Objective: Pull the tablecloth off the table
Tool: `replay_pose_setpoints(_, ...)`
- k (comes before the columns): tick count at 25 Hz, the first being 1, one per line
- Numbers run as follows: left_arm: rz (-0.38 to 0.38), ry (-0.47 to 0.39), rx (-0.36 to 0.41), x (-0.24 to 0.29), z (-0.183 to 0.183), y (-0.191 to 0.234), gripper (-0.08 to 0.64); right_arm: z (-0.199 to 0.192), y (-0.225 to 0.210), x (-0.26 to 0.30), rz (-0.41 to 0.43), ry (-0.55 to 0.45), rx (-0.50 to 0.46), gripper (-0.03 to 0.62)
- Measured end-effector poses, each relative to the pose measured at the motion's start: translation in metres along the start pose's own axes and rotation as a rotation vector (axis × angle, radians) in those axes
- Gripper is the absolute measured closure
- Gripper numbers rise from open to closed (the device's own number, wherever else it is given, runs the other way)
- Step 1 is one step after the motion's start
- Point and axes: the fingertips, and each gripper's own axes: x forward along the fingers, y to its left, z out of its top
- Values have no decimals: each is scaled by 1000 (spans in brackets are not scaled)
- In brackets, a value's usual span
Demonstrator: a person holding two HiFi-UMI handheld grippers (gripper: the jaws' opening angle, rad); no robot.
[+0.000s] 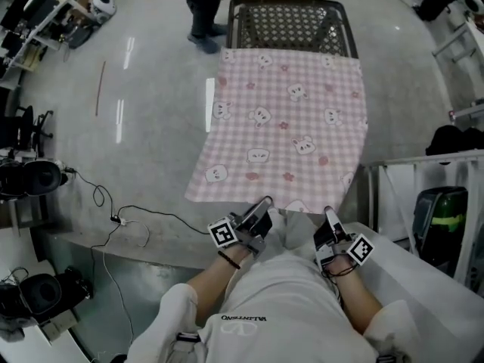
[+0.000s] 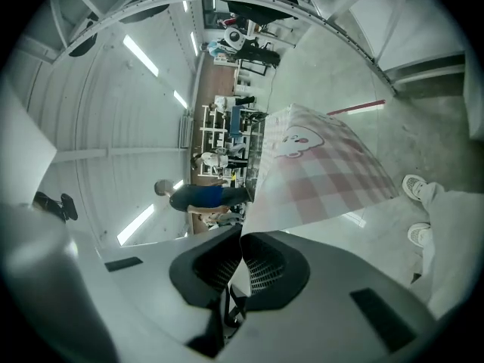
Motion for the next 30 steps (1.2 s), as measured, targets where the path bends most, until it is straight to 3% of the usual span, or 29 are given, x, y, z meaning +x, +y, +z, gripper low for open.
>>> replay_pose_setpoints(8,-48,60,33,4,-2,-56,557,-4,53,-17,46,-6,-10,581)
replay_pose_setpoints(13,-93,79,103,15,4,-92,557,-2,91,-22,108,-19,-35,580)
replay_pose_setpoints(30,-241,129,157,33,1,-213,557,3,209,-54,292,-23,-120,580)
